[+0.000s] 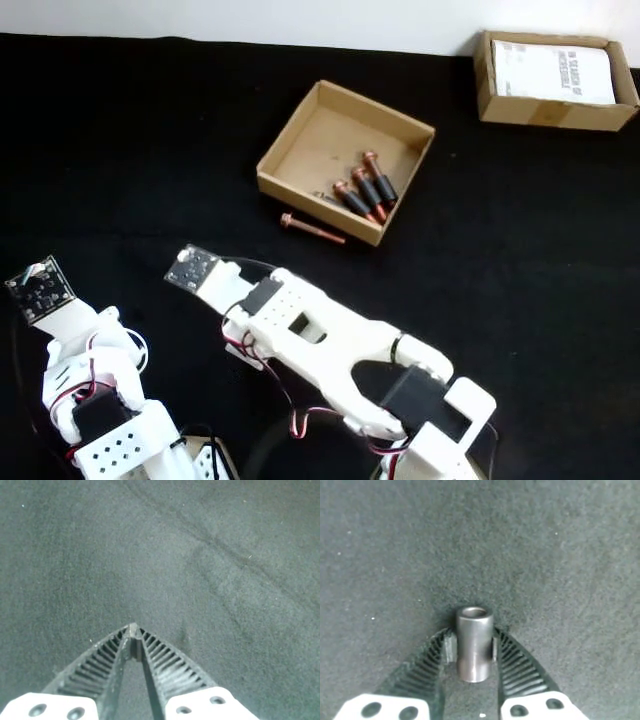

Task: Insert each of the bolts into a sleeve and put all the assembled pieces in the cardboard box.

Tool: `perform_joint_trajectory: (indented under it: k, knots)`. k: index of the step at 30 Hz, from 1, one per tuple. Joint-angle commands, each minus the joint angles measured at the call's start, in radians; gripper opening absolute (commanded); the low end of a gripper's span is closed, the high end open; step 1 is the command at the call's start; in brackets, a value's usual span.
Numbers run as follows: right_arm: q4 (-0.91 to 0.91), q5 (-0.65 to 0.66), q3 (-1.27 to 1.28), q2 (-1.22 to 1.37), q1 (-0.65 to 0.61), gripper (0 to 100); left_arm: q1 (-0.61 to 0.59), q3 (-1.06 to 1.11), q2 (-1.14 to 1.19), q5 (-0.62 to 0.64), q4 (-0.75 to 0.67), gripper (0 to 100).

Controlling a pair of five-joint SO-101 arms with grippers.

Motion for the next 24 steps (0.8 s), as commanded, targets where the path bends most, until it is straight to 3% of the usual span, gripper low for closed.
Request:
perform_joint_trajectory:
  k: [1, 7, 14, 24]
  knots:
    - [-0.001, -0.002, -0.064, -0.045, 0.071, 0.6, -0.005, 0.019, -0.002, 0.003, -0.021, 1]
    - [0.002, -0.003, -0.157, -0.291, 0.153, 0.6, 0.027, 0.019, -0.002, 0.009, -0.021, 1]
    - [0.263, -0.008, -0.166, -0.604, 0.206, 0.6, 0.148, 0.019, -0.001, 0.009, 0.025, 1]
    - [0.424, -0.008, 0.051, -1.082, 0.483, 0.6, 0.216, 0.012, -0.001, 0.011, 0.117, 1]
